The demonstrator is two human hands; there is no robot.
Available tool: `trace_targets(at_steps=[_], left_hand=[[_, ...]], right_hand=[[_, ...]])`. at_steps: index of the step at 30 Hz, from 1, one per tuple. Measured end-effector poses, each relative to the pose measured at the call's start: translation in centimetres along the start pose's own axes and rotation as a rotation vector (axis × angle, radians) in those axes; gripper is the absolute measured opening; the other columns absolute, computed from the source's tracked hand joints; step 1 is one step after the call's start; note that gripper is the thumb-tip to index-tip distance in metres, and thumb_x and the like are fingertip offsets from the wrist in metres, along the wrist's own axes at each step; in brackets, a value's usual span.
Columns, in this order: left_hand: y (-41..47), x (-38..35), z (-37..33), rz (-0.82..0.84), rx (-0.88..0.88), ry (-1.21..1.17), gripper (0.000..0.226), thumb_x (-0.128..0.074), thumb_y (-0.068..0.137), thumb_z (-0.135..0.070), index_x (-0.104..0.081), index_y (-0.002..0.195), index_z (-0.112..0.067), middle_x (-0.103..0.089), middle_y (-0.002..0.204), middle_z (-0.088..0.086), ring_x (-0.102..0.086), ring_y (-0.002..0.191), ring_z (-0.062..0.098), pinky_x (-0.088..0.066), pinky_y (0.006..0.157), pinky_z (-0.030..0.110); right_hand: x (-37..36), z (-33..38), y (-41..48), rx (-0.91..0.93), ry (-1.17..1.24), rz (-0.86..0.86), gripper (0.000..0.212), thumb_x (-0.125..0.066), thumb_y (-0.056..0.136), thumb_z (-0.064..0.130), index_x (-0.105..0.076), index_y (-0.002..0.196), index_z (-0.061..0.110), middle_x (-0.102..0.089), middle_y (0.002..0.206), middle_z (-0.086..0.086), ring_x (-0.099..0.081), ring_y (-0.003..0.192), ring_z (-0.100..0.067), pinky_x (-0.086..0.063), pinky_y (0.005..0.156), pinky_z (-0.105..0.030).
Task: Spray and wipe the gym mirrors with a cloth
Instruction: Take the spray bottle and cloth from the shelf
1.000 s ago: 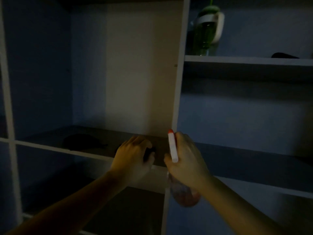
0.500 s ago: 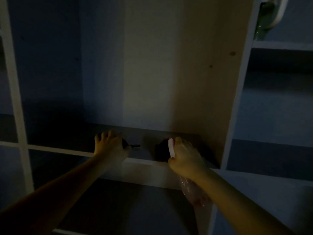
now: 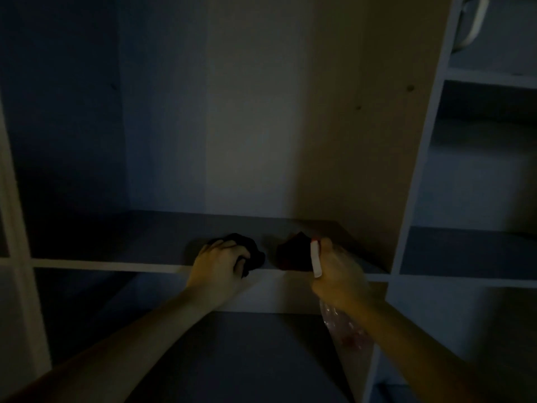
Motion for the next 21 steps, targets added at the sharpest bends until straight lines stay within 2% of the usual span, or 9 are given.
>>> trace_targets(at_steps=[5,8,11,12,14,17,19,21], left_hand=[[-0.2,0.6,-2.8,-0.125,-0.179,-0.125,0.027,-0.046,0.091,-0.02,-0.066,0.109,-0.021,-0.066,0.107,0.0,-0.065,0.096,0.025,-0.051,0.081,0.037],[0.0,1.5,-3.8,-0.187,-0.188,-0.241,0.029,-0.038,0.089,-0.029,-0.058,0.11,-0.025,-0.064,0.103,0.0,-0.062,0.092,0.022,-0.05,0.075,0.034],[0.5,2.2,-5.1,-0.161,-0.227,-0.336,0.022,-0.035,0.091,-0.036,-0.049,0.107,-0.029,-0.066,0.089,0.001,-0.064,0.078,0.025,-0.049,0.067,0.037],[0.8,2.3,-5.8,-0.123,-0.244,-0.355,0.022,-0.034,0.093,-0.04,-0.051,0.103,-0.029,-0.066,0.083,0.0,-0.064,0.073,0.024,-0.048,0.064,0.037],[1.5,2.4,-7.6,-0.033,-0.254,-0.398,0.039,-0.032,0.099,-0.055,-0.058,0.094,-0.027,-0.065,0.076,-0.006,-0.066,0.071,0.018,-0.05,0.065,0.041],[2.0,2.4,-11.6,0.119,-0.267,-0.444,0.054,-0.039,0.093,-0.077,-0.067,0.106,-0.032,-0.074,0.094,-0.011,-0.07,0.087,0.005,-0.056,0.077,0.04],[1.9,1.4,-14.7,0.264,-0.264,-0.458,0.055,-0.059,0.086,-0.077,-0.066,0.118,-0.032,-0.074,0.108,-0.014,-0.069,0.097,0.002,-0.057,0.086,0.038],[1.0,-0.4,-18.5,0.488,-0.277,-0.574,0.049,-0.077,0.082,-0.065,-0.066,0.117,-0.032,-0.074,0.108,-0.013,-0.069,0.097,0.002,-0.058,0.088,0.038]], right_hand=[[-0.4,0.4,-1.6,0.009,-0.002,-0.128,0.051,-0.06,0.095,0.015,-0.041,0.143,0.009,-0.052,0.14,-0.012,-0.052,0.128,-0.027,-0.047,0.107,-0.037],[-0.4,0.2,-2.5,0.036,0.01,-0.175,0.05,-0.06,0.093,0.014,-0.044,0.14,0.008,-0.052,0.137,-0.011,-0.052,0.126,-0.026,-0.047,0.106,-0.035],[0.2,-0.6,-3.5,0.043,0.046,-0.273,0.047,-0.068,0.087,0.013,-0.052,0.13,0.006,-0.057,0.128,-0.011,-0.057,0.117,-0.026,-0.047,0.091,-0.029],[0.8,-0.9,-3.9,0.051,0.05,-0.321,0.044,-0.07,0.084,0.01,-0.055,0.124,0.004,-0.059,0.121,-0.012,-0.06,0.11,-0.027,-0.046,0.084,-0.029],[2.4,-1.4,-5.0,0.092,0.076,-0.424,0.037,-0.067,0.076,0.007,-0.057,0.111,0.001,-0.061,0.104,-0.014,-0.062,0.095,-0.03,-0.048,0.071,-0.032],[5.3,-1.6,-7.4,0.185,0.109,-0.506,0.034,-0.056,0.073,0.011,-0.053,0.106,0.004,-0.056,0.092,-0.01,-0.057,0.082,-0.026,-0.048,0.063,-0.035],[7.0,-2.0,-9.4,0.246,0.12,-0.53,0.03,-0.052,0.078,0.013,-0.052,0.107,0.005,-0.052,0.091,-0.004,-0.053,0.08,-0.02,-0.043,0.065,-0.027],[8.8,-3.1,-11.5,0.25,0.125,-0.53,0.029,-0.054,0.079,0.015,-0.053,0.106,0.006,-0.05,0.093,0.001,-0.049,0.078,-0.01,-0.037,0.068,-0.016]])
Point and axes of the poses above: each hand's wrist, its own y-axis towards the middle knuckle, its own x-axis out of the back of the hand, z = x × y, the point moved 8 cm from there along y, towards the middle knuckle
